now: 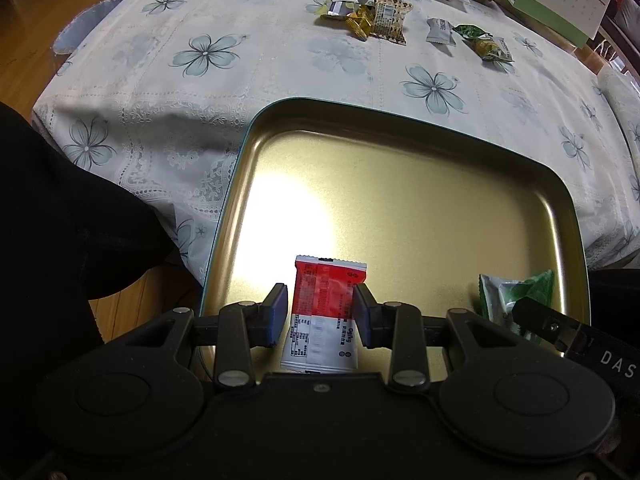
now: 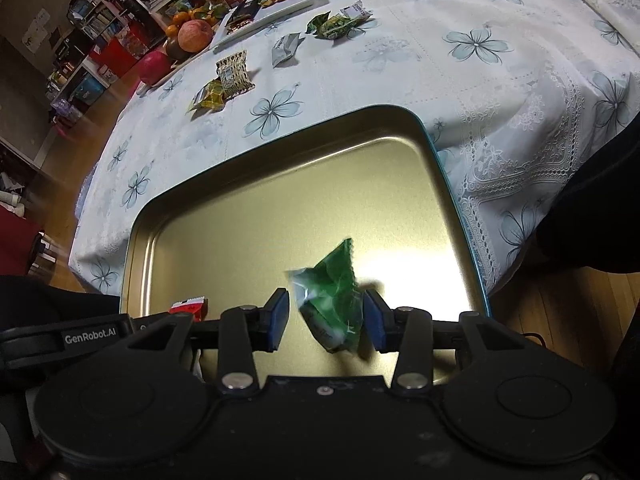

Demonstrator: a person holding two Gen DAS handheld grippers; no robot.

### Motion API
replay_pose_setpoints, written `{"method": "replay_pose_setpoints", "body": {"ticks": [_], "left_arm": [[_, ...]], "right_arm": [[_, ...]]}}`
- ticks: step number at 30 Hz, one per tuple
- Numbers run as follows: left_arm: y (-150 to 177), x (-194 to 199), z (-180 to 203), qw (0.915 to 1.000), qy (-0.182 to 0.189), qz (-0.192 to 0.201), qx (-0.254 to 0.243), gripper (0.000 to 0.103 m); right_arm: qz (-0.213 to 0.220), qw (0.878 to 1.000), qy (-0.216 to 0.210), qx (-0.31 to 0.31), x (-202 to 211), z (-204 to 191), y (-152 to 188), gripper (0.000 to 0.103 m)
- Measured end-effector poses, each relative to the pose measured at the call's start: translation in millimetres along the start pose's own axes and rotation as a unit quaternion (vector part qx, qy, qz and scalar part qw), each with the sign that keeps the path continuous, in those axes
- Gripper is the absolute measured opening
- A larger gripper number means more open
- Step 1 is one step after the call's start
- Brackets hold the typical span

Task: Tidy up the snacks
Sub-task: 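Carry the red-and-white bar and green pouch over the gold tray with both tools, then lower both snacks into the gold tray and open both tools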

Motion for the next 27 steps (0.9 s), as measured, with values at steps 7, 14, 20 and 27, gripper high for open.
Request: {"method": "replay_pose_setpoints", "body": {"ticks": [7, 14, 20, 27], "left_arm": [[-0.3, -0.4, 0.6, 1.0, -0.002, 0.0, -0.001, 0.044], [-0.1, -0.4, 0.5, 1.0, -0.002, 0.0, -0.001, 0.044], [-0.1, -0.3, 0.7, 1.0, -0.003, 0.0, -0.001, 0.044], [0.1, 0.0, 0.9, 1.0, -0.002, 0.0, -0.001, 0.044]], "right_arm": [[0.004, 1.0, 0.002, -0.004, 1.0, 1.7, -1.9, 0.05], [0.009, 1.0, 0.001, 0.001, 2.5, 0.5, -1.7, 0.051], [0.024, 1.0, -0.004, -0.002, 7.5, 0.4, -3.5, 0.051], [0.023, 1.0, -0.002, 0.003, 7.2, -0.1, -3.8, 0.055]]}}
Point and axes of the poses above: each gripper's, at about its wrist camera, not at the fingertips, and x roughly against the way its jaws point, z to its right, y to its underside, the point moved 5 cm from there along -x, roughly the way its jaws point, and after that the axes turned 1 degree about -x, right-handed, at the moved point
